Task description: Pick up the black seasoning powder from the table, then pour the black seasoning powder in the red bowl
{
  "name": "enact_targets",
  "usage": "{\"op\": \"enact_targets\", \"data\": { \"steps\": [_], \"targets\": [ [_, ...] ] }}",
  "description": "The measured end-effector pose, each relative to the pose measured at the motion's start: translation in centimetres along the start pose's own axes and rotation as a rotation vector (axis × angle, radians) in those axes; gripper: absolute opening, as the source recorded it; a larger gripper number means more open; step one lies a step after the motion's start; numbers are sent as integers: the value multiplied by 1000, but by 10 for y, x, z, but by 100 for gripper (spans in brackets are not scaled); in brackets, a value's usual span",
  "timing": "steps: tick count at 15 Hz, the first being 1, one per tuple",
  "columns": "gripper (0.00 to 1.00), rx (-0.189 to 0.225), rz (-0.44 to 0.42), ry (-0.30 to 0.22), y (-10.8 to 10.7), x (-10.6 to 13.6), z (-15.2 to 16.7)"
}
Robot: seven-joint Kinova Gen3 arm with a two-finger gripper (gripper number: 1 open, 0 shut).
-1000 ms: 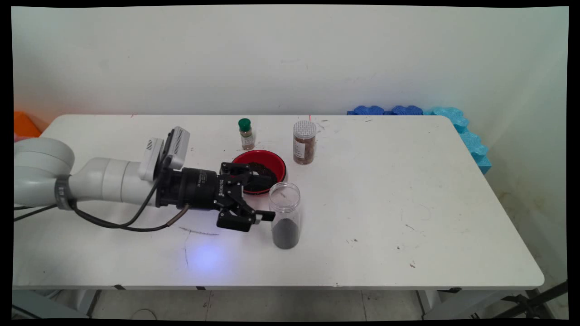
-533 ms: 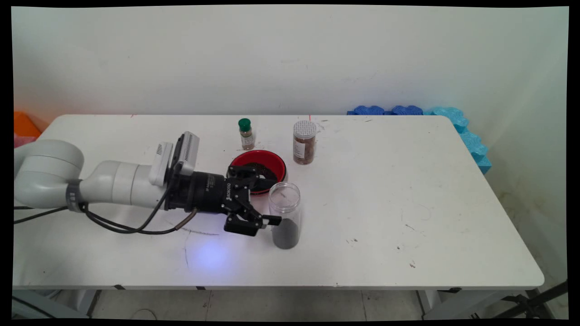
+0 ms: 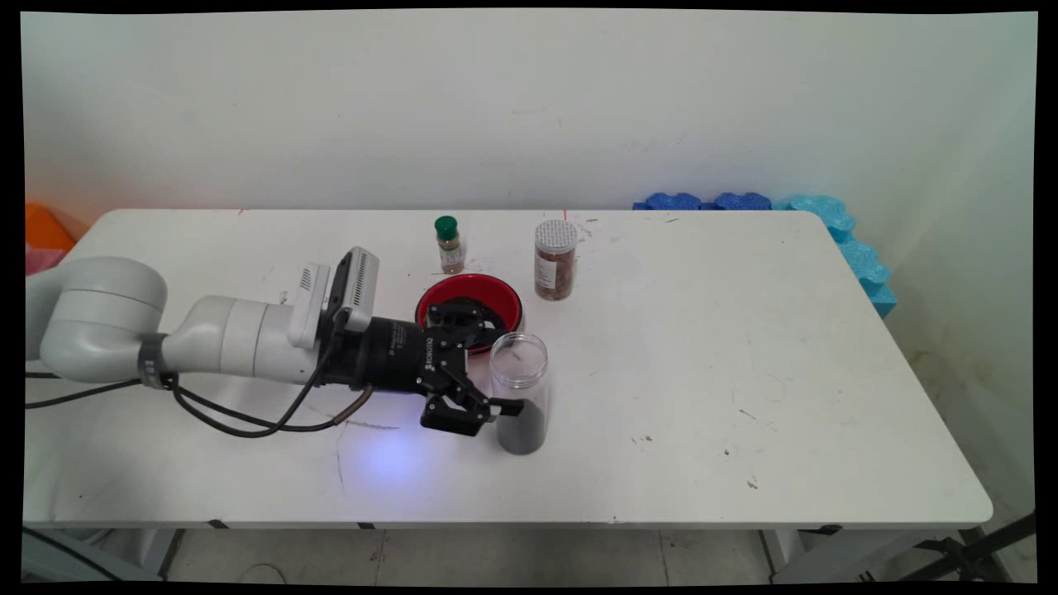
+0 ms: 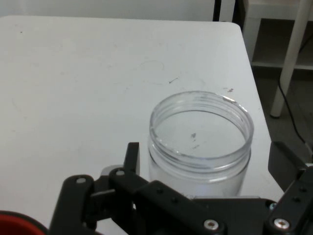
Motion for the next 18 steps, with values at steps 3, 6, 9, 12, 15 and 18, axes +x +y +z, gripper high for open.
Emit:
{"op": "enact_targets", "data": {
  "steps": [3, 6, 9, 12, 15, 18],
  "targets": [
    [100, 6, 16, -3, -1, 1, 3],
    [100, 14, 24, -6, -2, 2, 6],
    [100, 14, 25, -11, -2, 2, 8],
    [0, 9, 20, -12, -1, 3, 10],
    [0, 3, 12, -12, 0, 4, 11],
    [0, -2, -5, -19, 1, 6, 10]
  ]
}}
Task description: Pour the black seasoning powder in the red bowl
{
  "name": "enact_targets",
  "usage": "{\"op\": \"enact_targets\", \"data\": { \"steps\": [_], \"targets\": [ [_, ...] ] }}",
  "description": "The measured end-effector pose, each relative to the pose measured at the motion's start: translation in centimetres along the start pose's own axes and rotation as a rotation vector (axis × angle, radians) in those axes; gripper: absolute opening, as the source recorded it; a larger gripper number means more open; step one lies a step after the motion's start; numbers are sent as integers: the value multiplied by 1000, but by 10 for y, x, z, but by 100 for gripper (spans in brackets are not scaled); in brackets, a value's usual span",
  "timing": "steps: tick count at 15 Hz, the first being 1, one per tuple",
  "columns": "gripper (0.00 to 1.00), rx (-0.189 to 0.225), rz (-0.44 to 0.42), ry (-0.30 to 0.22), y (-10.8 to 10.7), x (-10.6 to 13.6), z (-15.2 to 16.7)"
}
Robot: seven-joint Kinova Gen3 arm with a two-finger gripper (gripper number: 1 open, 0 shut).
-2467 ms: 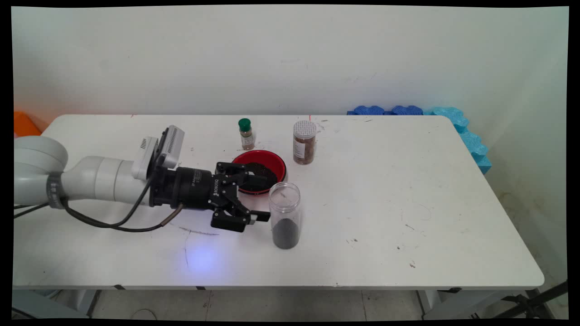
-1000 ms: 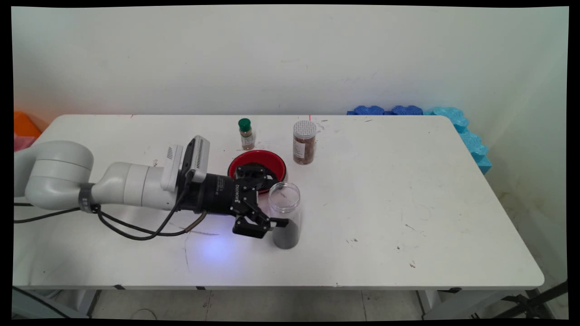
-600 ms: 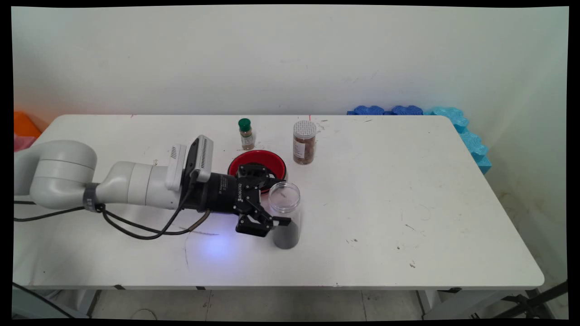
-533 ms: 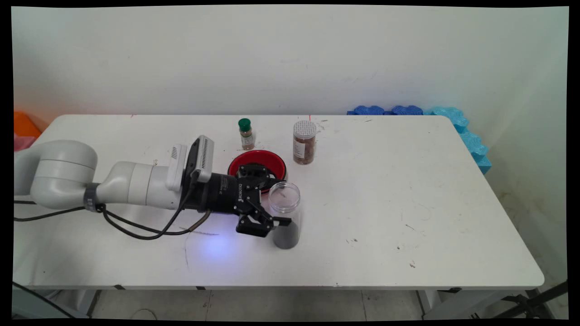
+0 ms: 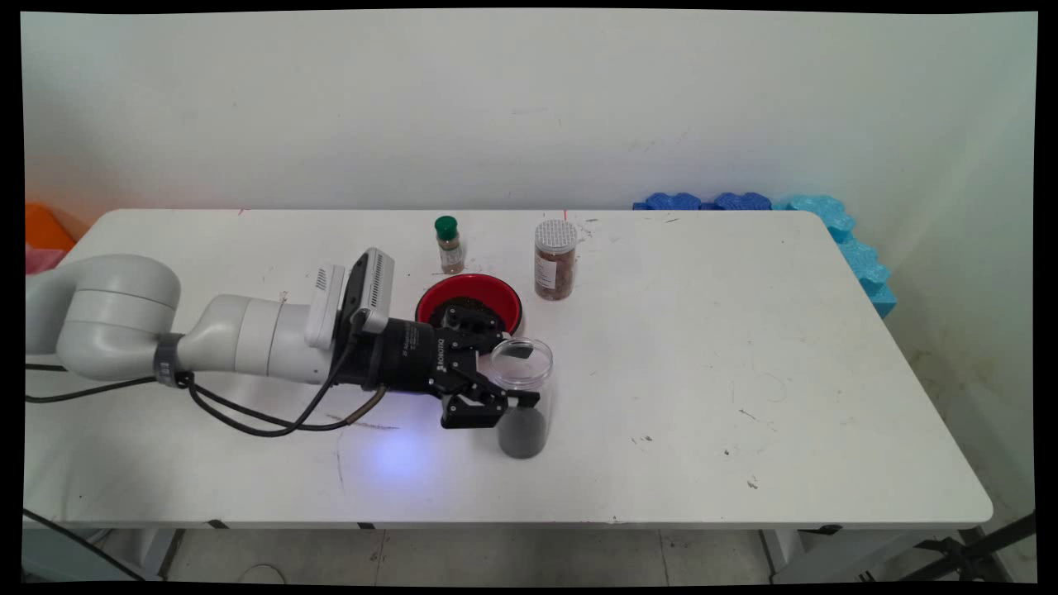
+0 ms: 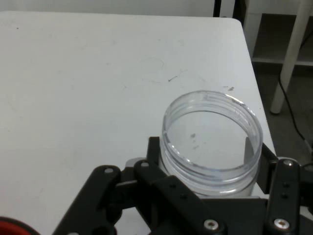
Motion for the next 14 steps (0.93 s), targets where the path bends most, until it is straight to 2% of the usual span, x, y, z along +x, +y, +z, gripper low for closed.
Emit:
{"op": "enact_targets", "data": {
  "steps": [2, 5, 10, 11, 14],
  "targets": [
    [0, -9, -25, -8, 0, 2, -2],
    [0, -54, -95, -20, 1, 10, -7],
    [0, -79, -241, -144, -2, 8, -16],
    [0, -98, -272, -168, -3, 11, -14],
    [0, -120, -336, -196, -7, 17, -22]
  ]
}}
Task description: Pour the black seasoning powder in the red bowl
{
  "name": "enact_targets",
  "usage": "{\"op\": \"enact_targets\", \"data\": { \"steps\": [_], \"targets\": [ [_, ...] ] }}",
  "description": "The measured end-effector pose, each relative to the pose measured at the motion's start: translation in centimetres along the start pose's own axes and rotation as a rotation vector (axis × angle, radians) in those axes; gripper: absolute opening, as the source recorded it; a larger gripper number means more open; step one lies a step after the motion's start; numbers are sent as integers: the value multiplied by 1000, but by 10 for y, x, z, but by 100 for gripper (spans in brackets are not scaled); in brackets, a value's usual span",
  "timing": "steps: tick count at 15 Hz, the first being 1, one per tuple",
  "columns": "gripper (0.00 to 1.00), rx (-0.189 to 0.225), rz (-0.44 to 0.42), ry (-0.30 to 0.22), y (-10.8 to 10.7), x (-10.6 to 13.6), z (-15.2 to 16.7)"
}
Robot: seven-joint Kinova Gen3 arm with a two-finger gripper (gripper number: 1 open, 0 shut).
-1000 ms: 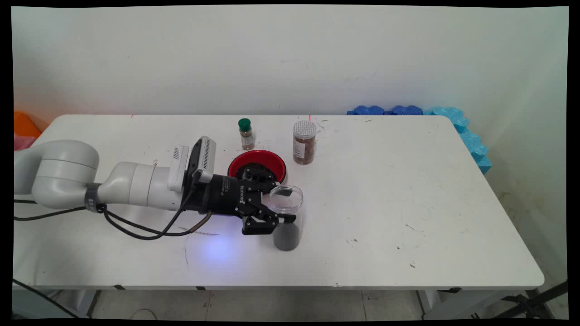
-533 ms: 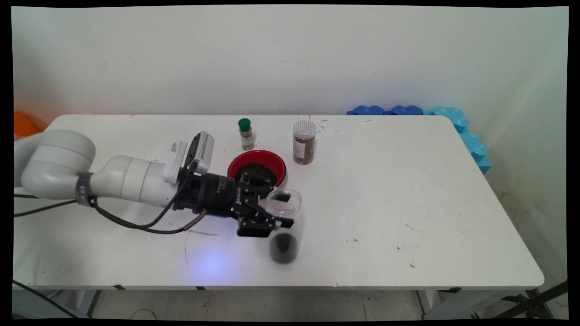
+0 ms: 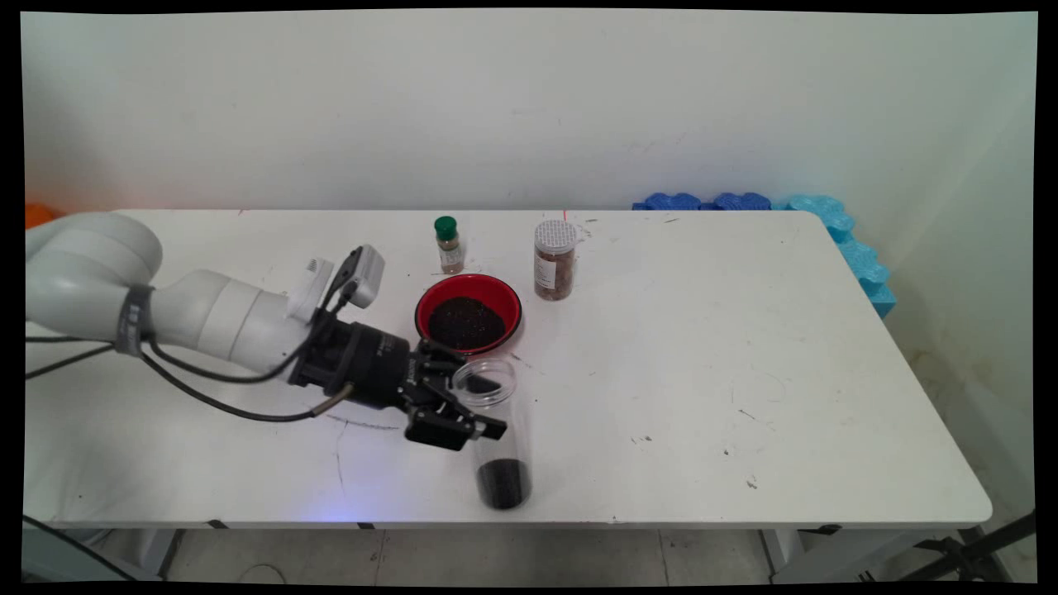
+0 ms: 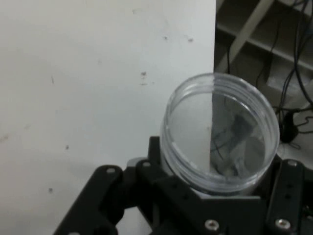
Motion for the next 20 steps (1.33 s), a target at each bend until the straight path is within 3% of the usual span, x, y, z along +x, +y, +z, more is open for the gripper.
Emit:
{"op": "enact_targets", "data": {
  "steps": [11, 20],
  "targets": [
    [0, -36, 64, 142, 19, 69, -74],
    [0, -15, 54, 172, 21, 109, -117]
  ]
}}
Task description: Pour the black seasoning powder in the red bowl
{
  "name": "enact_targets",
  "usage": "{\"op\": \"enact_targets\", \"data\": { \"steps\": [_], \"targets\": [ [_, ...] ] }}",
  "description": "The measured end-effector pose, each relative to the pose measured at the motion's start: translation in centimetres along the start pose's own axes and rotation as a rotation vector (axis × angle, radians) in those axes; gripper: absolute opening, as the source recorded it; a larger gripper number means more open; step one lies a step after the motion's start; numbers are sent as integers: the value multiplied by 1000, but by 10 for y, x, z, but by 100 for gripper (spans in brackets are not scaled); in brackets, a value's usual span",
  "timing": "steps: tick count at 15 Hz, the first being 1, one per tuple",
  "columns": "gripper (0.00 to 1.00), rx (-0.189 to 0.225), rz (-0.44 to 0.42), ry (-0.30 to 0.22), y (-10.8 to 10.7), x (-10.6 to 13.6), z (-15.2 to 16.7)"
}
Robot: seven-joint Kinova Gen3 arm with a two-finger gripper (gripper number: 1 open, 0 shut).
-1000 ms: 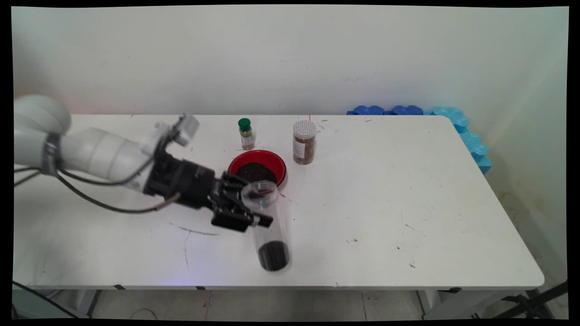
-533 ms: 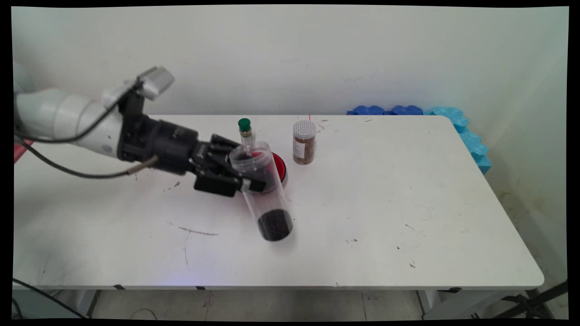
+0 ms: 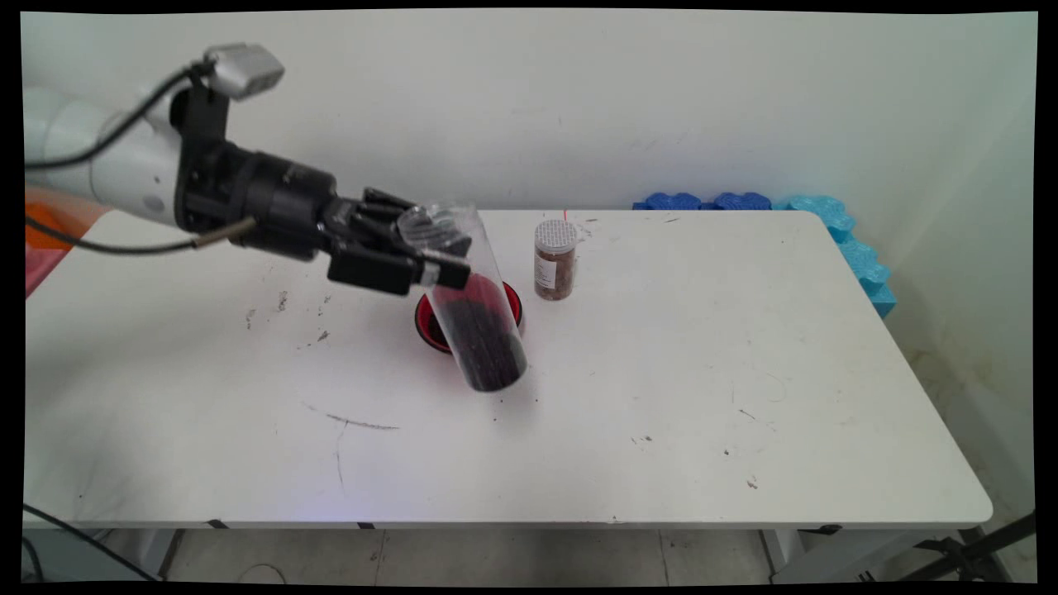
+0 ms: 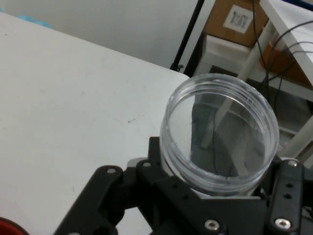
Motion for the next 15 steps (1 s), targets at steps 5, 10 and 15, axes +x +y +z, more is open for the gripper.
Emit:
{"op": "enact_targets", "data": {
  "steps": [5, 10, 15],
  "targets": [
    [0, 21, -76, -10, 1, 19, -23],
    [0, 40, -167, -18, -5, 35, -31],
    [0, 74, -242, -50, -23, 46, -36]
  ]
}}
